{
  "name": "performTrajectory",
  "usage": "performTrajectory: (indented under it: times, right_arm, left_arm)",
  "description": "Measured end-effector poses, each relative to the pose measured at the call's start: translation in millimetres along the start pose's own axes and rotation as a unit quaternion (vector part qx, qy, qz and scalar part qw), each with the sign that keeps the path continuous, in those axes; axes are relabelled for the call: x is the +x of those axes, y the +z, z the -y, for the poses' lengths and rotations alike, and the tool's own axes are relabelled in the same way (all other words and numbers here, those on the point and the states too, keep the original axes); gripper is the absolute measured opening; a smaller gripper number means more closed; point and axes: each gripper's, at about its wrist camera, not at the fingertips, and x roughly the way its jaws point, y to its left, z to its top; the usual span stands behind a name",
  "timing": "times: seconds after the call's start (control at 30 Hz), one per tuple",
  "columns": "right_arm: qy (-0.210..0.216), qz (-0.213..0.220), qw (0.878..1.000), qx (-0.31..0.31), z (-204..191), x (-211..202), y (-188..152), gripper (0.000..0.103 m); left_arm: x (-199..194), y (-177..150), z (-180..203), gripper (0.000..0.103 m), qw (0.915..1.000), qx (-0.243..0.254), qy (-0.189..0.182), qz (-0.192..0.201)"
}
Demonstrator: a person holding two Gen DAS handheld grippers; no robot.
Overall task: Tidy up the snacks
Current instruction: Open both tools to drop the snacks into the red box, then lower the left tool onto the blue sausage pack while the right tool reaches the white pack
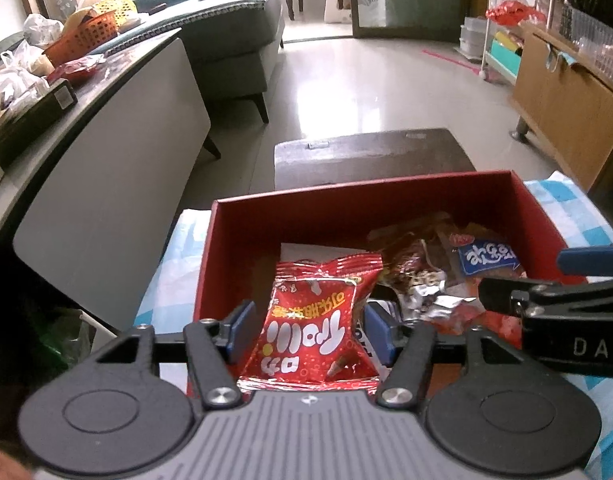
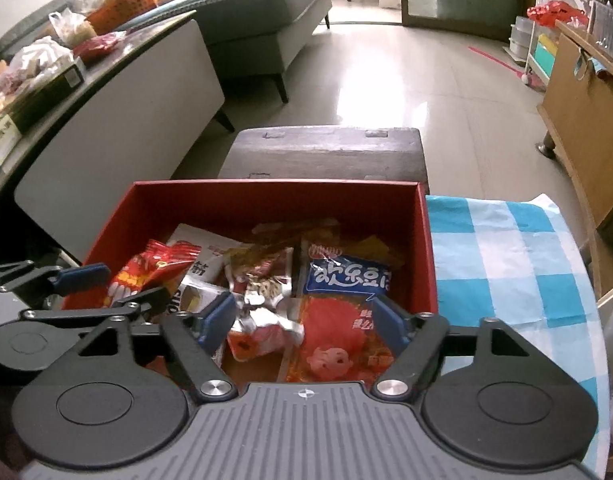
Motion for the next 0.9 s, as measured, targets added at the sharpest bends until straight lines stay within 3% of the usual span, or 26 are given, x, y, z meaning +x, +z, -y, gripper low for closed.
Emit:
performTrajectory:
  times: [0.23,0.9]
  right_arm:
    - [0.001,-0.004,1.000,-0.010,-3.8,-14.9,-9.7,0.087]
    - [-0.024,-0.036,0.998,-0.049,-23.2,-63.3,-82.3,0.091]
  left_arm:
    - [-19.5,-11.5,-8.0,0.057,0.9999,0.002,-0.012,0.003]
    - [-73.1,-70.1,0.4,0.057,0.9977,0.035,-0.058,-0.006]
